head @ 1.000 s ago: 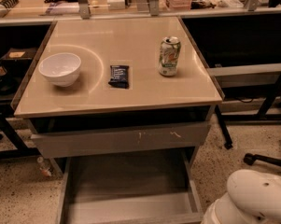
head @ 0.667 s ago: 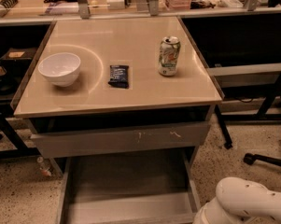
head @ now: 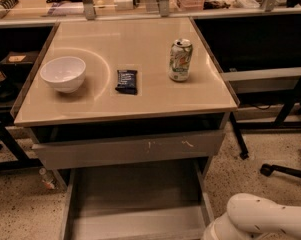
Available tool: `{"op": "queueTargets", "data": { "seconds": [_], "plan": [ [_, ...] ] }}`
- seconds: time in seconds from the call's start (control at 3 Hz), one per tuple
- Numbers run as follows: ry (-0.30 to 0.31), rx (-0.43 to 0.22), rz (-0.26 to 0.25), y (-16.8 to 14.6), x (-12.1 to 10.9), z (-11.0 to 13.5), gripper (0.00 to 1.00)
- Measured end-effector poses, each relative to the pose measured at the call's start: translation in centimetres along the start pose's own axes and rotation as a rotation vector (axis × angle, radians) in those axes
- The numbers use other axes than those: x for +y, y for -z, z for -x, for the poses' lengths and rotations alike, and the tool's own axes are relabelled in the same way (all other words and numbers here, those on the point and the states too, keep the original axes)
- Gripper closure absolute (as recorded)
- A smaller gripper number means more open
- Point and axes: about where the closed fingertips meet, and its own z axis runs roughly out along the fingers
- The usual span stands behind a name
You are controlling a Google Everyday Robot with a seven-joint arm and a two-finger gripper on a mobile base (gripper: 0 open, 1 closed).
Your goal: Close middle drawer
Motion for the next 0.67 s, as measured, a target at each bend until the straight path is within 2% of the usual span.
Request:
{"op": "queueTargets", "data": {
  "seconds": [0.33, 0.67],
  "plan": [
    [-0.044, -0.050, -0.022, -2.35, -2.54, 1.40, 1.00],
    [-0.051, -0.059, -0.030, -2.71, -3.13, 1.73, 1.00]
  ]
}}
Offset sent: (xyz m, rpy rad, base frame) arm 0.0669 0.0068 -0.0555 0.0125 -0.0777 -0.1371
